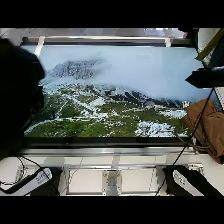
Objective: Fold the clothes and pants, and hang the long-sleeved shirts on hangers.
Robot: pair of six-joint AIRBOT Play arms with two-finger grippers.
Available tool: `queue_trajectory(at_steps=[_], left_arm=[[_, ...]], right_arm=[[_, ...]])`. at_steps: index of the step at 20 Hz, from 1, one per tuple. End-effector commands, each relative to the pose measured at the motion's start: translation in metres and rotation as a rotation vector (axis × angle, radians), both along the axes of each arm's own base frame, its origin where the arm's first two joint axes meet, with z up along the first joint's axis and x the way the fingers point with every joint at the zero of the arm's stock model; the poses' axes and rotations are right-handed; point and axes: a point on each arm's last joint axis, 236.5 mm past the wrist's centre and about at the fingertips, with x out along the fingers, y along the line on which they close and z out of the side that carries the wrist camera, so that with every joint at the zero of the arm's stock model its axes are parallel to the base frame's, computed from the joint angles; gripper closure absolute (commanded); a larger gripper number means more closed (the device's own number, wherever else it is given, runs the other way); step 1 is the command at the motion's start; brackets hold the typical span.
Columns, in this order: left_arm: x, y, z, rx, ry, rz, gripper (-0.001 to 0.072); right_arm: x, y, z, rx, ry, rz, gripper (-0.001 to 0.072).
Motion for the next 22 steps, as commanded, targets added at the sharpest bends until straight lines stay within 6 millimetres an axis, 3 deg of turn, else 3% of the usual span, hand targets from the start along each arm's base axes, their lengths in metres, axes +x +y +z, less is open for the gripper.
queue_trajectory(at_steps=[1, 5, 7, 9, 11, 12, 13, 14, 15, 16, 18, 19, 21, 22], left_arm=[[-0.051, -0.195, 0.006, 0.027, -0.059, -0.436, 0.0696], [-0.109, -0.392, -0.079, 0.164, -0.047, -0.698, 0.0696], [-0.137, -0.465, -0.135, 0.156, 0.016, -0.744, 0.0696], [-0.162, -0.515, -0.199, 0.145, 0.122, -0.756, 0.0695], [-0.180, -0.541, -0.248, 0.132, 0.226, -0.768, 0.0687], [-0.179, -0.544, -0.259, 0.137, 0.242, -0.767, 0.0480], [-0.168, -0.539, -0.257, 0.136, 0.239, -0.752, 0.0097], [-0.149, -0.529, -0.245, 0.120, 0.225, -0.721, -0.0008], [-0.120, -0.508, -0.225, 0.110, 0.189, -0.669, -0.0008], [-0.088, -0.480, -0.202, 0.119, 0.138, -0.615, -0.0008], [-0.021, -0.396, -0.151, 0.155, 0.040, -0.479, 0.0002], [0.002, -0.351, -0.131, 0.159, 0.029, -0.416, 0.0003], [0.036, -0.256, -0.112, 0.162, 0.076, -0.297, 0.0004], [0.045, -0.210, -0.114, 0.157, 0.135, -0.245, 0.0004]], right_arm=[[-0.010, -0.059, 0.029, -0.213, -0.044, -0.150, 0.0629], [0.004, -0.069, 0.042, -0.243, -0.122, -0.177, 0.0630], [0.013, -0.070, 0.045, -0.245, -0.145, -0.179, 0.0630], [0.021, -0.070, 0.043, -0.245, -0.151, -0.179, 0.0629], [0.028, -0.072, 0.037, -0.246, -0.141, -0.178, 0.0628], [0.031, -0.074, 0.035, -0.253, -0.138, -0.182, 0.0627], [0.034, -0.079, 0.034, -0.267, -0.136, -0.194, 0.0609], [0.036, -0.089, 0.033, -0.277, -0.138, -0.218, 0.0496], [0.037, -0.100, 0.032, -0.279, -0.137, -0.247, 0.0373], [0.034, -0.114, 0.028, -0.282, -0.124, -0.286, 0.0300], [0.022, -0.144, 0.006, -0.259, -0.051, -0.366, 0.0300], [0.016, -0.151, -0.014, -0.211, -0.001, -0.392, 0.0300], [0.010, -0.137, -0.070, -0.040, 0.104, -0.363, 0.0300], [0.008, -0.109, -0.101, 0.085, 0.161, -0.290, 0.0300]])
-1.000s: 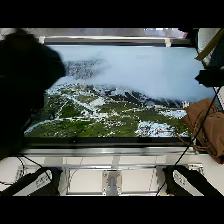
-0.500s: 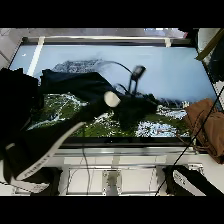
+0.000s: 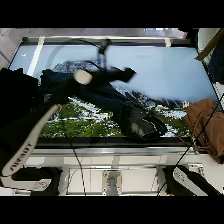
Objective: Fold the clothes and pants, and hang the long-sleeved shirts on hangers.
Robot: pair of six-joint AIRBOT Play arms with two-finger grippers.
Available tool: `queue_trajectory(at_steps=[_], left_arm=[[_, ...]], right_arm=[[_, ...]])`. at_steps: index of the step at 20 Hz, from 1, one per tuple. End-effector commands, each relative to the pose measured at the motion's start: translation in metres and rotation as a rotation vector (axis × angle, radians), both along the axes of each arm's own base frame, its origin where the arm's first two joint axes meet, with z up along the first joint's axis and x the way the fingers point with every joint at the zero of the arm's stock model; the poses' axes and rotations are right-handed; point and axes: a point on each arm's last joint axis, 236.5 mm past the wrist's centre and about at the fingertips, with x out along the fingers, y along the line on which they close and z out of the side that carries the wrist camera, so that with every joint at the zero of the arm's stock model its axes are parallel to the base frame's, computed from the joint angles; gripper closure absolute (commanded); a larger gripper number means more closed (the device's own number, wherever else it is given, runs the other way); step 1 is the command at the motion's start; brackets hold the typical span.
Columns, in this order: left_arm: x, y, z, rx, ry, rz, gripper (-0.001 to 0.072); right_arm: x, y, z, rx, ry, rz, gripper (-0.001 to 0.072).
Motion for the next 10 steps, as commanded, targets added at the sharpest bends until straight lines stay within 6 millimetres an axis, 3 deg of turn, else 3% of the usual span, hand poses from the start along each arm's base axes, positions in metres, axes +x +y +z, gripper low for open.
queue_trajectory(at_steps=[1, 3, 4, 6, 8, 10], left_arm=[[0.033, 0.156, 0.006, 0.049, 0.127, 0.186, 0.0004], [0.035, 0.220, -0.020, 0.073, 0.259, 0.261, 0.0004], [0.035, 0.251, -0.036, 0.089, 0.322, 0.307, 0.0004], [0.033, 0.294, -0.058, 0.077, 0.436, 0.378, 0.0004], [0.032, 0.319, -0.073, 0.068, 0.491, 0.409, 0.0004], [0.036, 0.330, -0.086, 0.061, 0.518, 0.430, 0.0004]], right_arm=[[-0.008, 0.065, -0.081, 0.398, 0.090, 0.118, 0.0300], [-0.008, 0.151, -0.112, 0.717, 0.091, 0.279, 0.0300], [-0.010, 0.181, -0.123, 0.805, 0.099, 0.318, 0.0300], [-0.026, 0.229, -0.155, 0.850, 0.175, 0.371, 0.0299], [-0.051, 0.270, -0.181, 0.839, 0.263, 0.455, 0.0299], [-0.069, 0.307, -0.191, 0.819, 0.308, 0.540, 0.0299]])
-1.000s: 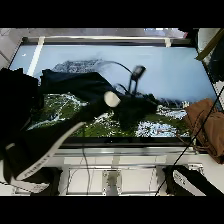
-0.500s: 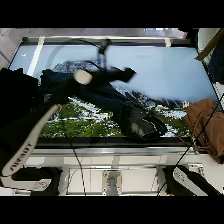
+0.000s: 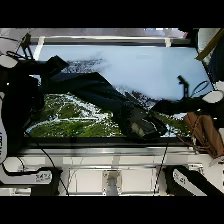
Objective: Fold the clothes and pants, and hang the long-sleeved shirts on hangers.
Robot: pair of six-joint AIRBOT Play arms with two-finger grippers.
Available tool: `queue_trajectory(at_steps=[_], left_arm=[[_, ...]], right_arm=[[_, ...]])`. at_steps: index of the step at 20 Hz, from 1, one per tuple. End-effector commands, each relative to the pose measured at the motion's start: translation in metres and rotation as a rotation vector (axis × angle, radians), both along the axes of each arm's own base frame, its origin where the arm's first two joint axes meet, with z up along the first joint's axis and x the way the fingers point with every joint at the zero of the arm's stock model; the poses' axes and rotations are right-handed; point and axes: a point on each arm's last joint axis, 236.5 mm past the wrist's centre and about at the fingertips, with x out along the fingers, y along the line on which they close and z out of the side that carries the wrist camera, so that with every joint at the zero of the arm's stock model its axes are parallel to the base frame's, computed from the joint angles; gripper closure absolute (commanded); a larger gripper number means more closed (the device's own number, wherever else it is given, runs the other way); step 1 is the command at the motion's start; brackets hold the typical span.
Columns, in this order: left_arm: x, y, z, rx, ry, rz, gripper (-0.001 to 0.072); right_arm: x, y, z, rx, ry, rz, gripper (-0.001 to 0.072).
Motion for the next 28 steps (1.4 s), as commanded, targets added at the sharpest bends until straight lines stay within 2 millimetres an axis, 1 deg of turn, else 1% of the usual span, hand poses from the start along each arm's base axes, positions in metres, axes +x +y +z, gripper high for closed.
queue_trajectory(at_steps=[1, 3, 4, 5, 7, 9, 10, 11, 12, 14, 15, 16, 17, 18, 19, 20, 21, 22, 23, 24, 25, 26, 27, 28], left_arm=[[-0.004, 0.038, -0.032, -0.018, 0.110, 0.060, 0.0004], [0.001, 0.039, -0.052, -0.028, 0.148, 0.062, 0.0004], [0.001, 0.039, -0.063, -0.033, 0.171, 0.061, 0.0004], [0.002, 0.039, -0.073, -0.039, 0.194, 0.059, 0.0004], [0.003, 0.040, -0.088, -0.046, 0.222, 0.059, 0.0004], [0.004, 0.040, -0.096, -0.050, 0.239, 0.059, 0.0005], [0.004, 0.041, -0.098, -0.050, 0.242, 0.060, 0.0004], [0.005, 0.042, -0.099, -0.050, 0.241, 0.064, 0.0005], [0.005, 0.042, -0.099, -0.049, 0.239, 0.067, 0.0005], [0.005, 0.044, -0.098, -0.049, 0.240, 0.067, 0.0005], [0.003, 0.045, -0.097, -0.051, 0.240, 0.061, 0.0005], [0.000, 0.050, -0.094, -0.054, 0.241, 0.065, 0.0005], [-0.002, 0.056, -0.089, -0.056, 0.238, 0.073, 0.0005], [-0.005, 0.064, -0.084, -0.058, 0.233, 0.085, 0.0005], [-0.008, 0.073, -0.076, -0.058, 0.224, 0.098, 0.0004], [-0.012, 0.081, -0.067, -0.057, 0.214, 0.109, 0.0005], [-0.016, 0.089, -0.056, -0.054, 0.199, 0.121, 0.0005], [-0.022, 0.095, -0.044, -0.051, 0.184, 0.130, 0.0004], [-0.027, 0.099, -0.033, -0.046, 0.170, 0.134, 0.0004], [-0.035, 0.101, -0.022, -0.041, 0.159, 0.131, 0.0005], [-0.042, 0.100, -0.011, -0.028, 0.143, 0.113, 0.0004], [-0.051, 0.097, -0.001, -0.014, 0.132, 0.088, 0.0004], [-0.059, 0.094, 0.005, 0.000, 0.133, 0.067, 0.0004], [-0.071, 0.091, 0.009, 0.033, 0.143, 0.036, 0.0004]], right_arm=[[-0.029, 0.070, -0.023, 0.050, 0.027, 0.114, 0.0299], [-0.029, 0.091, -0.034, 0.035, 0.031, 0.125, 0.0299], [-0.030, 0.098, -0.042, 0.028, 0.049, 0.127, 0.0299], [-0.033, 0.103, -0.052, 0.021, 0.080, 0.131, 0.0299], [-0.040, 0.112, -0.070, 0.019, 0.142, 0.148, 0.0299], [-0.041, 0.116, -0.076, 0.017, 0.164, 0.158, 0.0303], [-0.038, 0.117, -0.075, 0.018, 0.154, 0.153, 0.0330], [-0.035, 0.118, -0.072, 0.019, 0.140, 0.156, 0.0465], [-0.030, 0.120, -0.066, 0.022, 0.121, 0.158, 0.0677], [-0.018, 0.120, -0.045, 0.005, 0.054, 0.197, 0.0675], [-0.013, 0.113, -0.029, -0.039, 0.002, 0.246, 0.0675], [-0.009, 0.102, -0.009, -0.085, -0.036, 0.280, 0.0675], [-0.001, 0.080, 0.017, -0.151, -0.076, 0.280, 0.0675], [0.010, 0.054, 0.045, -0.220, -0.130, 0.248, 0.0675], [0.019, 0.021, 0.081, -0.294, -0.204, 0.190, 0.0676], [0.023, -0.009, 0.118, -0.355, -0.284, 0.129, 0.0676], [0.022, -0.037, 0.153, -0.402, -0.358, 0.057, 0.0676], [0.011, -0.066, 0.186, -0.448, -0.425, -0.022, 0.0676], [-0.004, -0.086, 0.202, -0.483, -0.448, -0.080, 0.0676], [-0.024, -0.099, 0.207, -0.513, -0.441, -0.107, 0.0677], [-0.047, -0.110, 0.201, -0.549, -0.409, -0.102, 0.0677], [-0.064, -0.117, 0.191, -0.579, -0.374, -0.095, 0.0676], [-0.077, -0.124, 0.178, -0.597, -0.340, -0.104, 0.0676], [-0.085, -0.129, 0.162, -0.606, -0.306, -0.126, 0.0676]])
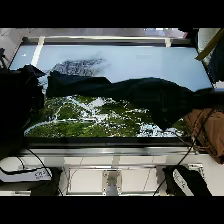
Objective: Fold the clothes and pants, and hang the long-sleeved shirts on hangers.
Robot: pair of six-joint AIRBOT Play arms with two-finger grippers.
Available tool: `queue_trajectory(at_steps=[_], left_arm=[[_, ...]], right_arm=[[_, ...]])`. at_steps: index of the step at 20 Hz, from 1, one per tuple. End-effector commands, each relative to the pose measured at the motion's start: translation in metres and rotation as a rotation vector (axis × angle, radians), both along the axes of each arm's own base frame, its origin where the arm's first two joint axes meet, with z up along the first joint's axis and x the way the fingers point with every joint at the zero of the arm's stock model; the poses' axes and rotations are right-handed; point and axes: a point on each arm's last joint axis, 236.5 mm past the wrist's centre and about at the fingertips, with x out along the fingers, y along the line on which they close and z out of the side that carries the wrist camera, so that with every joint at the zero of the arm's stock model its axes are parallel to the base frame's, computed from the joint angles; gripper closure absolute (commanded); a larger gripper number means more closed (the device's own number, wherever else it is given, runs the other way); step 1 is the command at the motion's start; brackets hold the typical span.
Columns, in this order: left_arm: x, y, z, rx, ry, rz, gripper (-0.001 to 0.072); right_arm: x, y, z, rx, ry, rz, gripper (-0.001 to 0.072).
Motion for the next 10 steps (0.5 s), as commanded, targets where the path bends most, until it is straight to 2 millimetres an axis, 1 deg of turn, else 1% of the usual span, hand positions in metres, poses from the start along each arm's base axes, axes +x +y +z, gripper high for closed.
queue_trajectory(at_steps=[1, 2, 3, 4, 5, 7, 8, 9, 10], left_arm=[[-0.040, -0.006, 0.018, 0.070, 0.031, -0.090, 0.0005], [-0.054, -0.005, 0.015, 0.101, 0.064, -0.107, 0.0004], [-0.068, -0.001, 0.008, 0.142, 0.102, -0.111, 0.0005], [-0.079, 0.006, 0.000, 0.183, 0.136, -0.103, 0.0004], [-0.090, 0.007, -0.010, 0.197, 0.170, -0.099, 0.0005], [-0.105, -0.003, -0.031, 0.155, 0.221, -0.104, 0.0004], [-0.106, -0.010, -0.045, 0.137, 0.238, -0.103, 0.0004], [-0.098, -0.011, -0.061, 0.138, 0.227, -0.075, 0.0004], [-0.085, -0.010, -0.073, 0.136, 0.197, -0.025, 0.0004]], right_arm=[[-0.053, -0.034, -0.037, -0.080, 0.104, -0.109, 0.0676], [-0.063, -0.039, -0.066, -0.082, 0.170, -0.135, 0.0676], [-0.074, -0.043, -0.096, -0.084, 0.235, -0.148, 0.0677], [-0.082, -0.043, -0.126, -0.089, 0.284, -0.122, 0.0676], [-0.087, -0.043, -0.153, -0.088, 0.321, -0.105, 0.0676], [-0.097, -0.042, -0.199, -0.068, 0.403, -0.109, 0.0676], [-0.098, -0.039, -0.213, -0.050, 0.416, -0.111, 0.0677], [-0.098, -0.035, -0.223, -0.030, 0.422, -0.111, 0.0676], [-0.097, -0.030, -0.227, -0.009, 0.421, -0.109, 0.0676]])
